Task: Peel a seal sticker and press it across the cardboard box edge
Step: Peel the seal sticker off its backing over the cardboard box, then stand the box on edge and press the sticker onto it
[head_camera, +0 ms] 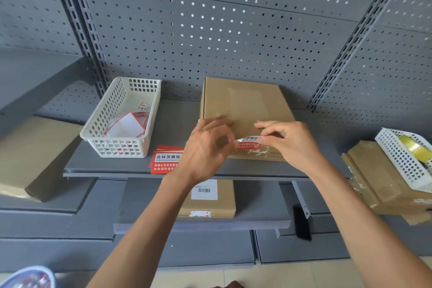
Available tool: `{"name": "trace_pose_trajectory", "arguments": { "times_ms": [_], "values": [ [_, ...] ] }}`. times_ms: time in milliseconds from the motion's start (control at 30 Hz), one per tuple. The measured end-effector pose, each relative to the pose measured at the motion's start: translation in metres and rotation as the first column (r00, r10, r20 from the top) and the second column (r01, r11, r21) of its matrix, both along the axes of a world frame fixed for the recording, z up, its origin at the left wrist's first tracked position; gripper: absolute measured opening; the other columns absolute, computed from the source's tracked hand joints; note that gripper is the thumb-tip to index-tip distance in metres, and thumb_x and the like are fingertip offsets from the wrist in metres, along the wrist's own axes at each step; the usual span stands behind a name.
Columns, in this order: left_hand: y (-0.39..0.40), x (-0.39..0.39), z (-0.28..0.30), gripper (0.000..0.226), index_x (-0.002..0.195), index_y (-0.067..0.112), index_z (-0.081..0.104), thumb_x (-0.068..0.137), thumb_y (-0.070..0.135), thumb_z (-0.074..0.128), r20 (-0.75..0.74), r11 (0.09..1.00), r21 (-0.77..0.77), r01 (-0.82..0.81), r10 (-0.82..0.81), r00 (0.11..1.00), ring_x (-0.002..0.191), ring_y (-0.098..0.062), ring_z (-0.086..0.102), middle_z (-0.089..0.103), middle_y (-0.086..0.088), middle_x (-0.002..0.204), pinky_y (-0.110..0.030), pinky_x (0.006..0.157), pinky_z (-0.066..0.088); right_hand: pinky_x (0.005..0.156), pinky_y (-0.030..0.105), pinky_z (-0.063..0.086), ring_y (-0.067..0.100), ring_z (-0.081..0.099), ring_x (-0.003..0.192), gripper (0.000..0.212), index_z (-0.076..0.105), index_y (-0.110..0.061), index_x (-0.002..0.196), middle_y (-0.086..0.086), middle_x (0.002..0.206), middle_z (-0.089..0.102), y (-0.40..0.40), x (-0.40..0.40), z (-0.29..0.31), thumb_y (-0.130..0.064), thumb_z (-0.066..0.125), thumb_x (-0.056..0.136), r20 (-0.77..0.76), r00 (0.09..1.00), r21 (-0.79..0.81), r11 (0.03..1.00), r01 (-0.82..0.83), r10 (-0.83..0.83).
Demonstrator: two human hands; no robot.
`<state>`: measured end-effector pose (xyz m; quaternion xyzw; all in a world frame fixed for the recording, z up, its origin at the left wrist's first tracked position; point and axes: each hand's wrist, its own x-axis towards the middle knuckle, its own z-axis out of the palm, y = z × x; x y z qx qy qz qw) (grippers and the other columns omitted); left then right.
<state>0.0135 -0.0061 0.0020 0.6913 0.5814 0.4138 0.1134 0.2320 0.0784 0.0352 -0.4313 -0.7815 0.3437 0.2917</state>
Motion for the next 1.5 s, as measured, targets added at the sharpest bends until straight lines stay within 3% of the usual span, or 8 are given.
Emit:
{"name": "trace_pose_trajectory", "arguments": {
  "times_ms": [300,467,667,900,1100,1233,1400,1500],
  "values": [
    [-0.001,0.001,0.000,0.015,0.086,0.021,0.065,0.094,0.034,0.068,0.016,1.000,0.005,-0.002,0.002,1.000,0.140,-0.015,0.044,0.068,0.004,0.130,-0.023,0.107,0.028,0.102,0.036,0.054,0.001,0.068,0.111,0.016,0.076,-0.019,0.074,-0.007,0.109,0.077,0.002,0.002,0.004,-0.007,0.079,0.083,-0.041,0.999,-0.041,0.999,-0.035,0.033],
    [-0.002,0.000,0.003,0.013,0.082,0.022,0.067,0.091,0.029,0.073,0.190,0.999,-0.029,0.018,-0.012,0.982,0.138,-0.006,0.046,0.069,0.007,0.127,-0.042,0.113,0.038,0.099,0.037,0.056,0.009,0.073,0.105,0.006,0.079,-0.011,0.086,-0.001,0.108,0.077,0.001,0.004,0.009,-0.006,0.080,0.082,-0.133,0.991,-0.102,0.995,-0.016,0.002],
    [-0.006,0.004,0.007,0.015,0.082,0.034,0.067,0.085,0.049,0.068,0.415,0.997,-0.023,-0.071,0.074,0.907,0.123,-0.002,0.059,0.068,0.025,0.116,-0.056,0.106,0.045,0.098,0.030,0.055,0.011,0.072,0.108,0.033,0.073,-0.013,0.116,-0.001,0.111,0.077,-0.007,0.003,0.015,-0.007,0.079,0.083,-0.276,0.960,-0.094,0.995,0.015,-0.040],
    [-0.013,0.017,0.022,0.014,0.078,0.030,0.069,0.090,0.037,0.074,0.475,0.998,-0.030,-0.049,0.057,0.878,0.116,0.001,0.060,0.071,0.019,0.116,-0.028,0.088,0.047,0.081,0.016,0.053,0.004,0.073,0.088,0.013,0.077,-0.014,0.086,-0.011,0.090,0.080,-0.024,0.002,0.017,-0.003,0.072,0.089,-0.374,0.924,-0.050,0.997,0.064,-0.078],
    [-0.021,0.026,0.012,0.011,0.081,0.040,0.072,0.092,0.044,0.069,0.431,0.971,0.089,-0.223,0.164,0.887,0.122,-0.006,0.053,0.068,0.023,0.116,-0.049,0.099,0.046,0.104,0.038,0.051,0.011,0.066,0.117,0.003,0.078,-0.010,0.088,-0.004,0.122,0.072,-0.043,0.006,0.006,-0.011,0.075,0.088,-0.374,0.915,-0.021,0.987,0.159,-0.155],
    [-0.031,0.037,0.000,0.008,0.087,0.041,0.077,0.088,0.048,0.073,0.427,0.931,0.078,-0.357,0.292,0.856,0.140,-0.012,0.031,0.048,0.013,0.146,-0.052,0.108,0.038,0.115,0.028,0.031,0.003,0.039,0.143,0.010,0.078,-0.028,0.081,-0.013,0.148,0.051,-0.062,0.006,-0.004,-0.019,0.078,0.086,-0.259,0.928,0.096,0.948,0.302,-0.269],
    [-0.043,0.052,-0.016,0.008,0.088,0.037,0.079,0.085,0.043,0.076,0.483,0.921,-0.005,-0.390,0.343,0.806,0.146,-0.010,0.020,0.032,0.012,0.159,-0.041,0.116,0.025,0.124,0.038,0.022,0.003,0.013,0.154,0.013,0.078,-0.034,0.083,-0.008,0.167,0.022,-0.079,0.002,-0.022,-0.022,0.077,0.086,-0.289,0.889,0.007,0.928,0.372,-0.354],
    [-0.045,0.057,-0.023,0.009,0.088,0.040,0.079,0.084,0.047,0.075,0.507,0.926,-0.070,-0.370,0.352,0.787,0.148,-0.012,0.022,0.029,0.011,0.162,-0.051,0.117,0.029,0.124,0.039,0.022,0.002,0.011,0.154,0.013,0.079,-0.035,0.085,-0.007,0.169,0.015,-0.080,0.002,-0.026,-0.022,0.077,0.087,-0.285,0.876,-0.022,0.916,0.400,-0.389]
  ]
}}
